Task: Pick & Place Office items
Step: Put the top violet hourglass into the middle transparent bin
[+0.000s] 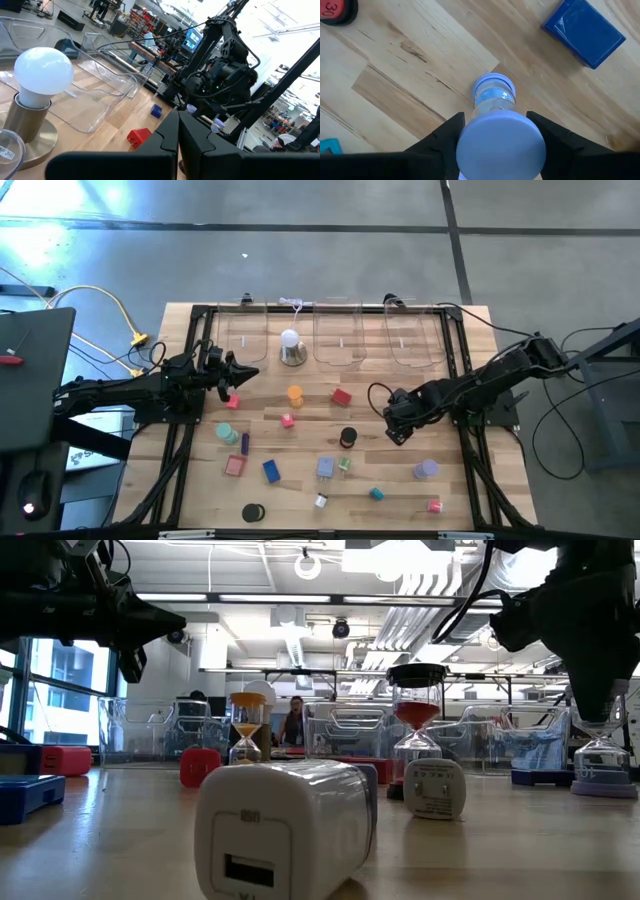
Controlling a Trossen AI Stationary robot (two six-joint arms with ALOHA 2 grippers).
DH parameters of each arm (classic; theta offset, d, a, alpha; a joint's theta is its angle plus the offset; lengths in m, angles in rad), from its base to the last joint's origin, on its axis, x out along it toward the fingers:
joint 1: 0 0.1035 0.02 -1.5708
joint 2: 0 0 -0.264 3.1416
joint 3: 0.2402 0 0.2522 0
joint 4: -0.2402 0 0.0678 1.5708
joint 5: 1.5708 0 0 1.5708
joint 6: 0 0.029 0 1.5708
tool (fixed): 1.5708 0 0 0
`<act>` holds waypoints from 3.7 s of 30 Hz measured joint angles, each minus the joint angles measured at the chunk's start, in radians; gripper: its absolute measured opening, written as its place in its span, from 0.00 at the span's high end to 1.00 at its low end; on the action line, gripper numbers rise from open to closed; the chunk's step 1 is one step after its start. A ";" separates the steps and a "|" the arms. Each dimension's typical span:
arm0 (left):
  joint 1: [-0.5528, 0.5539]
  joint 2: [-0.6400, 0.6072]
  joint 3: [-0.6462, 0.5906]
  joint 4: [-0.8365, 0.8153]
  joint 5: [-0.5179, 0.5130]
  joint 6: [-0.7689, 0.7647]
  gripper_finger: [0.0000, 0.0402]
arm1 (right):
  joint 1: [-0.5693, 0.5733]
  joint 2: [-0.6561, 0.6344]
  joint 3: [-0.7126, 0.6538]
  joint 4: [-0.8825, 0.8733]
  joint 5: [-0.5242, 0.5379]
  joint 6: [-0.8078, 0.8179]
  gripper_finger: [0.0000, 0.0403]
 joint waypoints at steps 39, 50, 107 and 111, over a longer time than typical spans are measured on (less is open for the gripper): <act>0.000 0.000 0.000 0.000 0.000 0.000 1.00 | -0.292 0.025 0.523 -0.098 0.030 -0.546 0.55; 0.000 0.000 0.000 0.000 0.000 0.000 1.00 | -0.544 0.315 0.898 -0.200 -0.026 -0.843 0.55; 0.000 0.000 0.000 0.000 0.000 0.000 1.00 | -0.940 0.945 1.329 -0.236 -0.035 -0.961 0.47; 0.000 0.000 0.000 0.000 0.000 0.000 1.00 | -0.938 0.936 1.329 -0.242 -0.043 -0.989 0.46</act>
